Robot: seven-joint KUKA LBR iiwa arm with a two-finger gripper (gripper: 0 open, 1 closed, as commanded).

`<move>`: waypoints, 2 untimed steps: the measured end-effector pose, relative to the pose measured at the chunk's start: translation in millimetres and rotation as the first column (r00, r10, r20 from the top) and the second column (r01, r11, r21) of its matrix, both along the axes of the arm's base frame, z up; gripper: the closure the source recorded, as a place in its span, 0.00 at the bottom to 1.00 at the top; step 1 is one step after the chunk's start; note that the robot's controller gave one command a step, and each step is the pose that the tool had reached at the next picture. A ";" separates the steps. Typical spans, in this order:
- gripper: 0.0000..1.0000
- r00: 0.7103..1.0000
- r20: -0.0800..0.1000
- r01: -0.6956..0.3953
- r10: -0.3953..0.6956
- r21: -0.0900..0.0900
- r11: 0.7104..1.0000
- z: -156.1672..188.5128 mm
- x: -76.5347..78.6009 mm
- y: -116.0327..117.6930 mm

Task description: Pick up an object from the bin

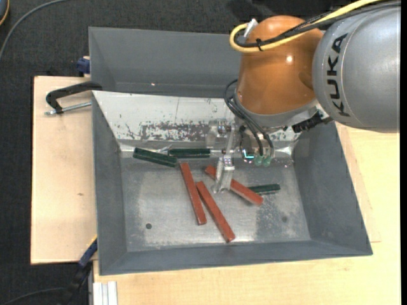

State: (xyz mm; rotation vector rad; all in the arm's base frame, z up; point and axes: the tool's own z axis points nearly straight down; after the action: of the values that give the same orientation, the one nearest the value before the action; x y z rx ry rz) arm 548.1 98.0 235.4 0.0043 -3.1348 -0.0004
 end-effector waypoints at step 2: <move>0.00 0.999 0.002 0.046 -0.046 0.000 0.999 -169.3 29.6 -120.5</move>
Offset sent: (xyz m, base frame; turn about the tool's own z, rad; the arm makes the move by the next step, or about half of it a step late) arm -0.0046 -0.0876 -0.0513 0.0216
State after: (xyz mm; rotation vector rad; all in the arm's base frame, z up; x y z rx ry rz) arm 577.7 -22.5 66.2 -0.0672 -3.1359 -0.0008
